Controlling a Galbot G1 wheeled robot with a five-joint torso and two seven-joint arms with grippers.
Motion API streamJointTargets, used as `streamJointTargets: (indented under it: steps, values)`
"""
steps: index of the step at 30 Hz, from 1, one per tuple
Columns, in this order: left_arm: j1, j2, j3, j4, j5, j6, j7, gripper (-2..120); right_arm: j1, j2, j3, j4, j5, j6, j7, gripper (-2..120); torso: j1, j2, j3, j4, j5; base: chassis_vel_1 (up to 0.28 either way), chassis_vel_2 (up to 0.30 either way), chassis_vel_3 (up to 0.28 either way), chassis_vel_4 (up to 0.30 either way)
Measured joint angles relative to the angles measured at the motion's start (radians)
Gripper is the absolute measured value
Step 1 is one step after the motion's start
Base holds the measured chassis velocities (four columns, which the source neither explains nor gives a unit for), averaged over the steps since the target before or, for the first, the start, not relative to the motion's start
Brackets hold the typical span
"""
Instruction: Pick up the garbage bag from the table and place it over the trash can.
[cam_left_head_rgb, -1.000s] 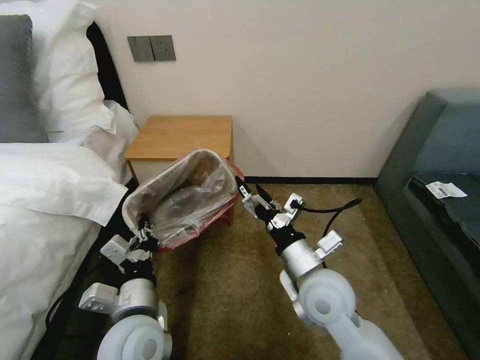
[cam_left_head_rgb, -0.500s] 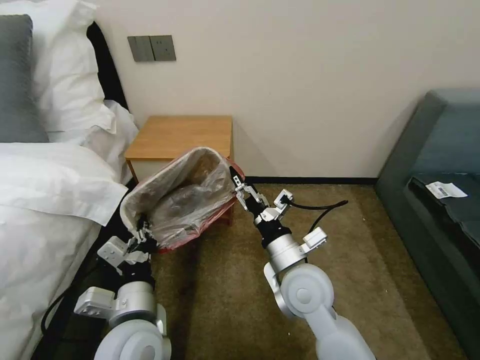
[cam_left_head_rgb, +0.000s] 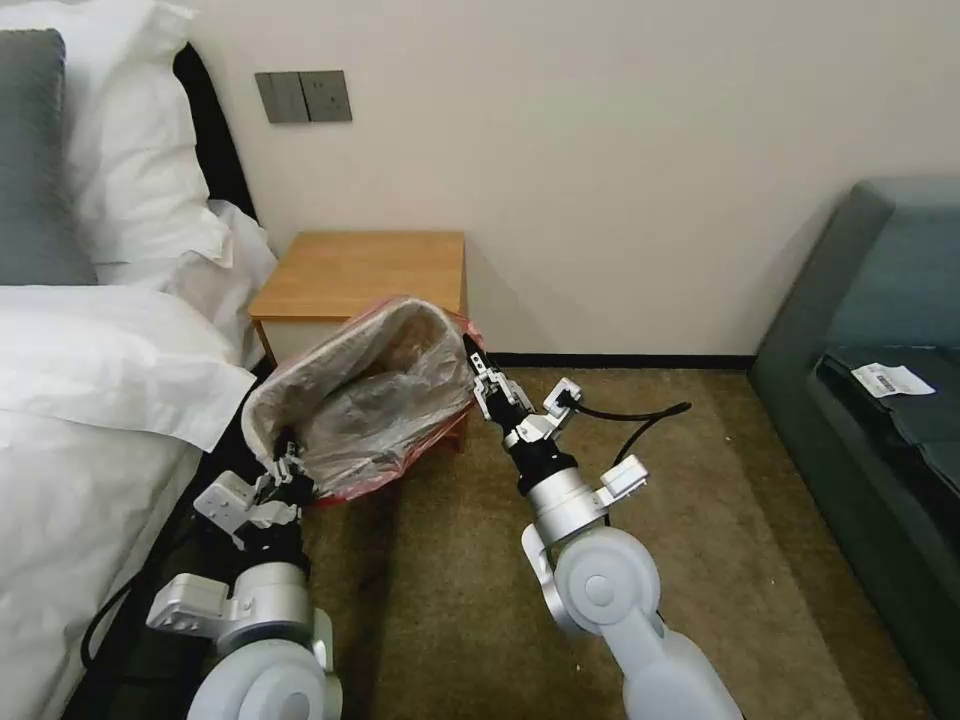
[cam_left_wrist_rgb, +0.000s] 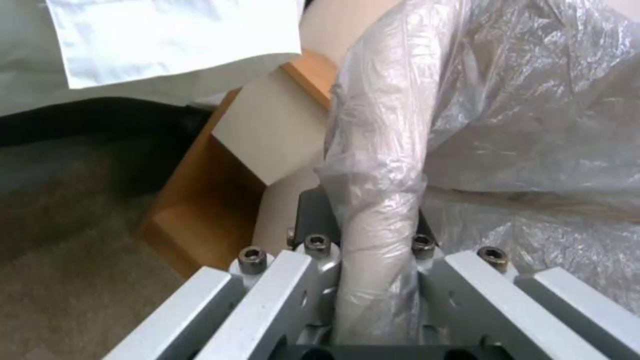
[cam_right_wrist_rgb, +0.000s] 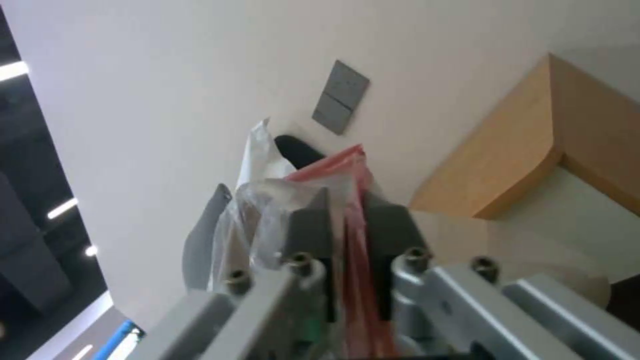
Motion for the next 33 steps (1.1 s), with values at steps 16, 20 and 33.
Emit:
streamJointTargets:
  steps: [16, 20, 33]
  values:
    - [0.014, 0.007, 0.003, -0.042, -0.038, 0.012, 0.001, 5, 0.017, -0.005, 0.012, -0.018, -0.03, 0.012, -0.001, 0, 0.0, 0.0, 0.0, 0.0, 0.0001, 0.0, 0.0, 0.0, 0.0]
    - [0.018, 0.007, 0.006, -0.064, -0.084, 0.028, -0.004, 5, 0.021, -0.014, 0.02, -0.025, -0.045, 0.018, -0.004, 0, 0.0, 0.0, 0.0, 0.0, 0.0001, 0.0, 0.0, 0.0, 0.0]
    - [0.054, 0.022, 0.021, -0.134, -0.216, 0.1, -0.018, 5, 0.043, -0.028, 0.06, -0.128, -0.086, 0.052, -0.019, 0, 0.0, 0.0, 0.0, 0.0, 0.0001, 0.0, 0.0, 0.0, 0.0]
